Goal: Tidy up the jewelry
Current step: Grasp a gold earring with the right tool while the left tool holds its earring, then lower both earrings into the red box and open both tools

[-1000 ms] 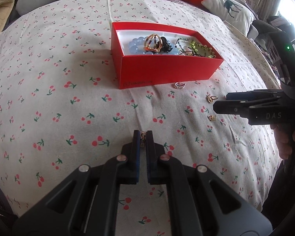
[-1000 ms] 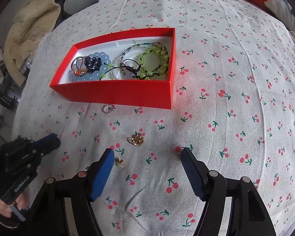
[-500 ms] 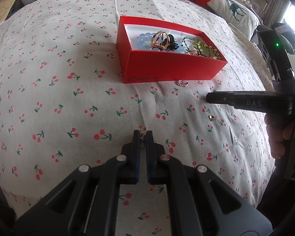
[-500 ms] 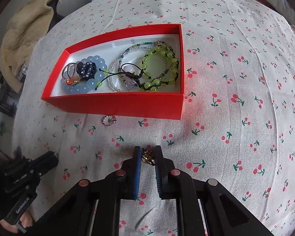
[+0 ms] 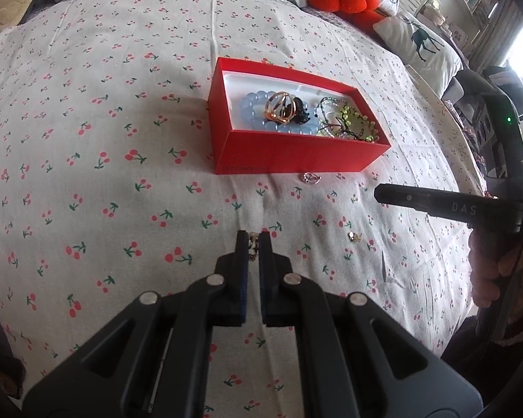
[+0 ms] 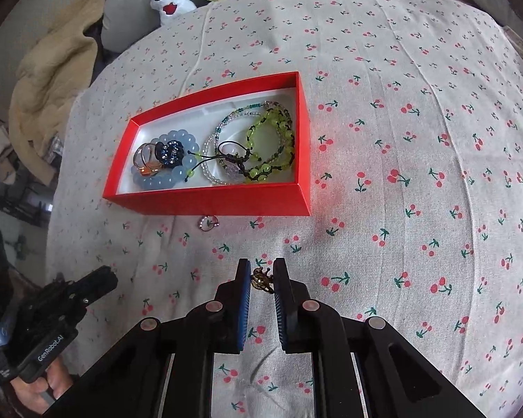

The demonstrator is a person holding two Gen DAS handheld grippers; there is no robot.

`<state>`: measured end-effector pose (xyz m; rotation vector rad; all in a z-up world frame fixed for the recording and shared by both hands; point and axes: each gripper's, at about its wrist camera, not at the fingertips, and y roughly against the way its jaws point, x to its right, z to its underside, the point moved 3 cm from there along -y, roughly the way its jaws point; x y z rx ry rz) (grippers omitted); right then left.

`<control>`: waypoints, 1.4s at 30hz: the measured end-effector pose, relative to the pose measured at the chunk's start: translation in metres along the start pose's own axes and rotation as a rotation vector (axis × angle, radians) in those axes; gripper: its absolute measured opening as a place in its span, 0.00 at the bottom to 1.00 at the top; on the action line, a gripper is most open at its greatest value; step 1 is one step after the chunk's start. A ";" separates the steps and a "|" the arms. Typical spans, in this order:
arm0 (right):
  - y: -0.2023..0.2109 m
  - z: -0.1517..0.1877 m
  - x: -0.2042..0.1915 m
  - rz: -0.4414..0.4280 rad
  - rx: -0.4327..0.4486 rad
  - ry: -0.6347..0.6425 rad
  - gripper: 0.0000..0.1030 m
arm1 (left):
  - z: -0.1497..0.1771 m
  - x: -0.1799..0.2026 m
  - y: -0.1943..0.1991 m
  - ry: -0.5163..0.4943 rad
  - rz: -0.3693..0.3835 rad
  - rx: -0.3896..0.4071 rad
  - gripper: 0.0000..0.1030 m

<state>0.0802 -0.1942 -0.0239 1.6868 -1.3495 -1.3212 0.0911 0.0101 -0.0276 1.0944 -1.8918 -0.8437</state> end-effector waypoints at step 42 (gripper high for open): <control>0.013 -0.057 -0.004 -0.098 0.098 -0.101 0.13 | -0.093 -0.004 -0.021 0.145 0.016 0.081 0.13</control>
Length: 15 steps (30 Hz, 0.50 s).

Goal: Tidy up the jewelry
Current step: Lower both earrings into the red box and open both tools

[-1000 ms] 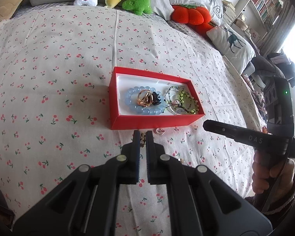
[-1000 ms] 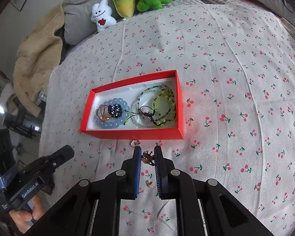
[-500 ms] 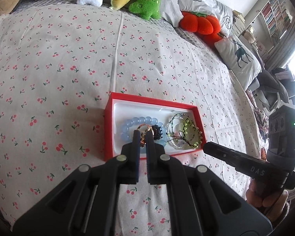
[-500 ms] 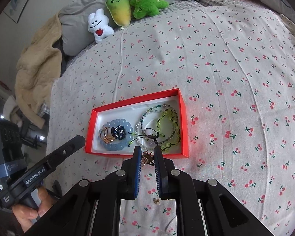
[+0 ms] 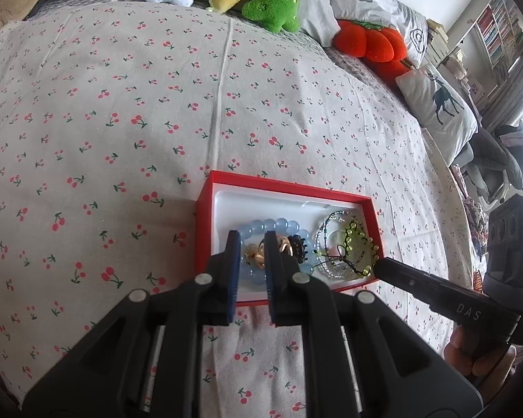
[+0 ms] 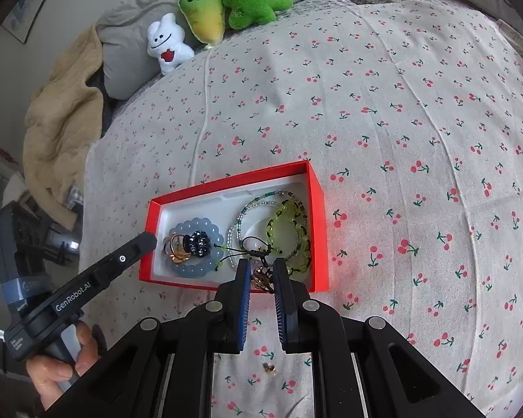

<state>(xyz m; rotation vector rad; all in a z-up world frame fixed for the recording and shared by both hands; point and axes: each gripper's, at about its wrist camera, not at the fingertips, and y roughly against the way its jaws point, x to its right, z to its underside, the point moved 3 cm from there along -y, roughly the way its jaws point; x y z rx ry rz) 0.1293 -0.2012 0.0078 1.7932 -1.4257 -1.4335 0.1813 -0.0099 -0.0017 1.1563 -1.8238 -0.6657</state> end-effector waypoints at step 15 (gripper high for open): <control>-0.017 -0.017 -0.017 0.041 0.030 0.068 0.13 | 0.044 -0.012 0.024 -0.097 -0.153 -0.032 0.56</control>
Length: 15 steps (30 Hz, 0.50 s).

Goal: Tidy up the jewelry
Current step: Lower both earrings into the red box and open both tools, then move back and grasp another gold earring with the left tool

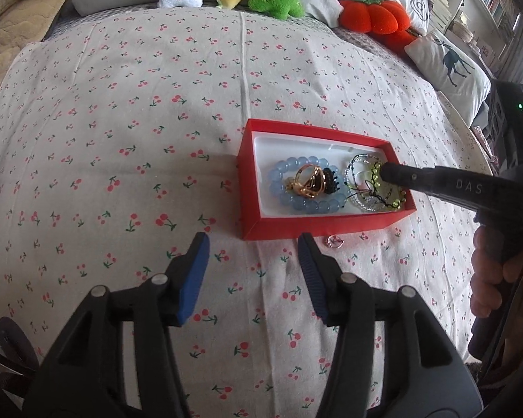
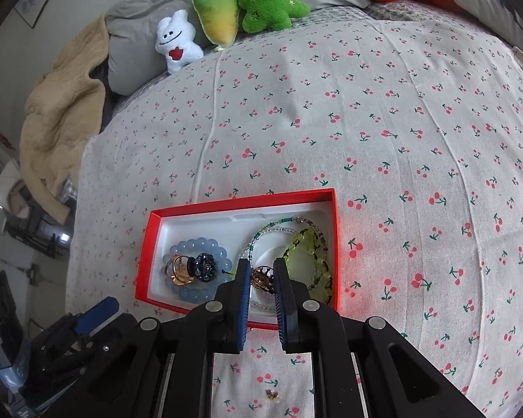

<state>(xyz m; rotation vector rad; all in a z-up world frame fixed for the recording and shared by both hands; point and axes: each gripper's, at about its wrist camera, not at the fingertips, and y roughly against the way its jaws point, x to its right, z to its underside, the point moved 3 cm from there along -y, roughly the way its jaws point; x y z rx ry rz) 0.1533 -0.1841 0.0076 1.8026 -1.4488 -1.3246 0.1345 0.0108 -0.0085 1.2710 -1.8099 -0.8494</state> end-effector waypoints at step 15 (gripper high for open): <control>-0.005 -0.010 0.002 0.027 0.027 0.009 0.17 | 0.013 0.001 0.000 -0.013 -0.013 -0.033 0.72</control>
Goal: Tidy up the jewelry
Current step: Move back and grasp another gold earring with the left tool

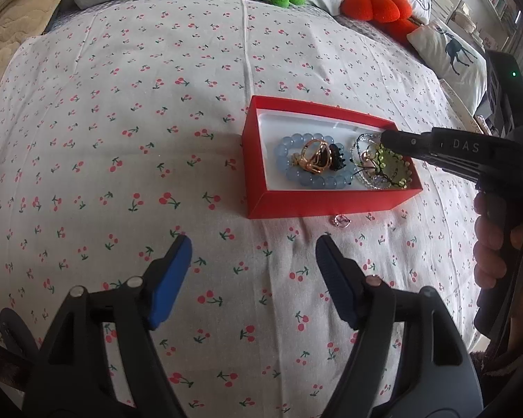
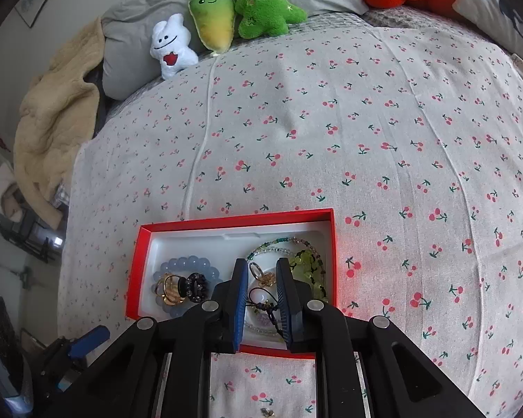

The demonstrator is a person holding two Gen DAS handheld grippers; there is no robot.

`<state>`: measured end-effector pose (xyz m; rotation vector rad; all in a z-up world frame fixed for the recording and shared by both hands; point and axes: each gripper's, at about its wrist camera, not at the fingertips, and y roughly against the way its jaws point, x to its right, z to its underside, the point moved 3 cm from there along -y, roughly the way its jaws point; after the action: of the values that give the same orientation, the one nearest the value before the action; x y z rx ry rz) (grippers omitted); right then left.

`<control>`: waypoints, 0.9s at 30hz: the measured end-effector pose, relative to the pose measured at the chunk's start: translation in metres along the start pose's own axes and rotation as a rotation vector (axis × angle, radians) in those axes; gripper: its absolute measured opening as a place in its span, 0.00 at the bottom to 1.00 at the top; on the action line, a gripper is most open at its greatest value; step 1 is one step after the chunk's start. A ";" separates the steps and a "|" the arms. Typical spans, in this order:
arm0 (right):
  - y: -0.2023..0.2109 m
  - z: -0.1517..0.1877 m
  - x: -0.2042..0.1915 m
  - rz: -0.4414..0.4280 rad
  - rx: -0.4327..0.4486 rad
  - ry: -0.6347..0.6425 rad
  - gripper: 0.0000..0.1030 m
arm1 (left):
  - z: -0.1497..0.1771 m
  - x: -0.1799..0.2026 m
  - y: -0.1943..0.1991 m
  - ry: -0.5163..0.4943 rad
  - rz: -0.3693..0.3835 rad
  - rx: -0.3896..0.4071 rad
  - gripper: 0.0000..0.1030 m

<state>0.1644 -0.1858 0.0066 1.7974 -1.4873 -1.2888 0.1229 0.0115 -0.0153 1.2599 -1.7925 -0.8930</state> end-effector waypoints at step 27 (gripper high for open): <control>0.054 0.094 0.038 0.099 -0.059 0.152 0.78 | 0.067 0.053 -0.025 -0.149 0.011 -0.077 0.81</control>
<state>0.0553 -0.2189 -0.0052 1.7206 -1.4218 -1.1102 0.0633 -0.0381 -0.0587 1.1606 -1.8592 -1.0635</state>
